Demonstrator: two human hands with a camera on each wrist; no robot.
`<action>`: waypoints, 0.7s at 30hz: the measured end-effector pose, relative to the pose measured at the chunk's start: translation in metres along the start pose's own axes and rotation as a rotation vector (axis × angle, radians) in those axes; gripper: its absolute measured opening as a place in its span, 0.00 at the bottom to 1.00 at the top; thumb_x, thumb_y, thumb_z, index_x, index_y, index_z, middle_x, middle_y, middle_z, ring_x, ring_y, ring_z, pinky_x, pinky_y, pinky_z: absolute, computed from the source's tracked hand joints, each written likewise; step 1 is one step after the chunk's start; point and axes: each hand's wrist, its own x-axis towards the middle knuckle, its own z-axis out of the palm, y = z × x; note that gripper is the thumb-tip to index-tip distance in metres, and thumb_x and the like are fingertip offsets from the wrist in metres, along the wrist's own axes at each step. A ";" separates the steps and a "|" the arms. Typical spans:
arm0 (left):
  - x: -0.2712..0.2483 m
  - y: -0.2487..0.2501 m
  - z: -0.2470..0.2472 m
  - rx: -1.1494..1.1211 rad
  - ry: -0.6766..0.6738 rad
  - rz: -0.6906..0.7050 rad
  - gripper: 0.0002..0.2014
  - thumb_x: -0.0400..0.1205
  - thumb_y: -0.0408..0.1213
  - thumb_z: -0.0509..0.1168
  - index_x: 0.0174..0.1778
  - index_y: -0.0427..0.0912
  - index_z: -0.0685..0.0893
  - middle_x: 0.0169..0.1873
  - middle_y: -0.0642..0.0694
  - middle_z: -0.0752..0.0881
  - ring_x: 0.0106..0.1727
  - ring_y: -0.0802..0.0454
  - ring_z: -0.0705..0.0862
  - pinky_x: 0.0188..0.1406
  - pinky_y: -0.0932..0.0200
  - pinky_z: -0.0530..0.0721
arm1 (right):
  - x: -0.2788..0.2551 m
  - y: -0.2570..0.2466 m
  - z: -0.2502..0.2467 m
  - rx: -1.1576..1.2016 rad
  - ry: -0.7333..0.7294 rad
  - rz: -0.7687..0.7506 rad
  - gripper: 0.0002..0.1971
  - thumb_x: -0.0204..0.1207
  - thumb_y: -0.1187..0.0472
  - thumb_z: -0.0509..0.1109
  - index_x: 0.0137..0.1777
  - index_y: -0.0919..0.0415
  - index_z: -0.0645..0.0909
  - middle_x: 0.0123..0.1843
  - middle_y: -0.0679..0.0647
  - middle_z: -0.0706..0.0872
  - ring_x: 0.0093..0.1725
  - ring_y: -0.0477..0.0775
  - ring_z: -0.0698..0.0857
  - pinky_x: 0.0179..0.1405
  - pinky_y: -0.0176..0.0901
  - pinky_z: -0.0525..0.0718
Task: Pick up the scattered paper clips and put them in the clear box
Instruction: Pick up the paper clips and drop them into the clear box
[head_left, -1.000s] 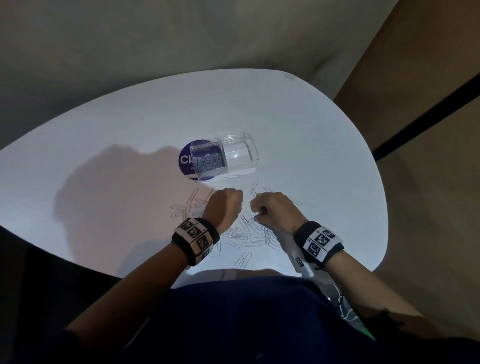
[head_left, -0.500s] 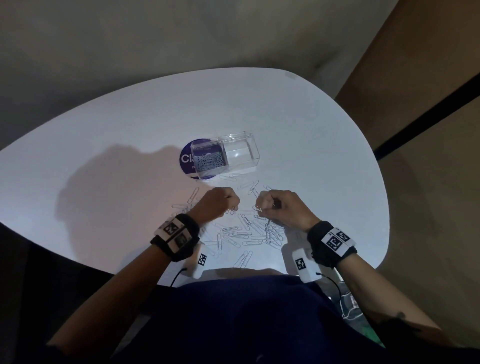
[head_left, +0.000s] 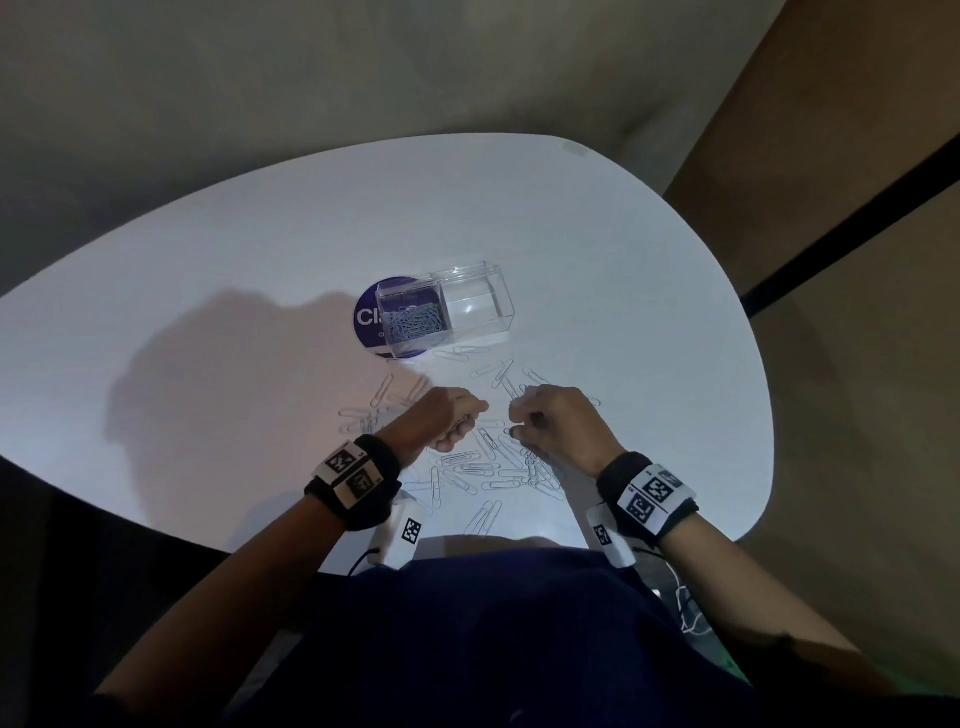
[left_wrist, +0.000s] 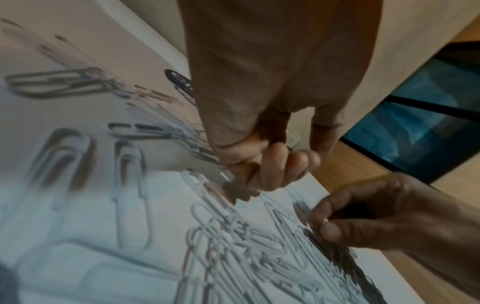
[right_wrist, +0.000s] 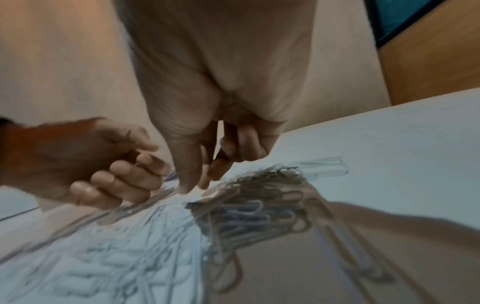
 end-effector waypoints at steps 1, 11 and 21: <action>-0.001 0.000 0.002 0.116 0.021 0.058 0.12 0.80 0.41 0.68 0.33 0.42 0.76 0.23 0.53 0.71 0.21 0.60 0.66 0.19 0.66 0.63 | 0.001 -0.003 0.002 -0.075 -0.001 -0.004 0.09 0.71 0.60 0.77 0.37 0.50 0.79 0.41 0.47 0.83 0.41 0.51 0.81 0.42 0.49 0.83; -0.004 -0.012 0.008 1.113 0.108 0.551 0.07 0.80 0.42 0.68 0.51 0.48 0.87 0.45 0.50 0.89 0.45 0.51 0.84 0.47 0.59 0.78 | 0.001 -0.021 -0.006 0.122 0.074 0.134 0.09 0.67 0.66 0.77 0.32 0.61 0.78 0.33 0.45 0.84 0.34 0.45 0.82 0.37 0.38 0.80; -0.001 -0.012 0.004 1.026 0.122 0.507 0.09 0.77 0.44 0.69 0.51 0.48 0.88 0.46 0.51 0.90 0.44 0.52 0.86 0.49 0.56 0.83 | -0.013 -0.007 -0.056 0.832 0.183 0.421 0.13 0.77 0.75 0.61 0.33 0.69 0.82 0.30 0.50 0.90 0.32 0.56 0.77 0.30 0.41 0.75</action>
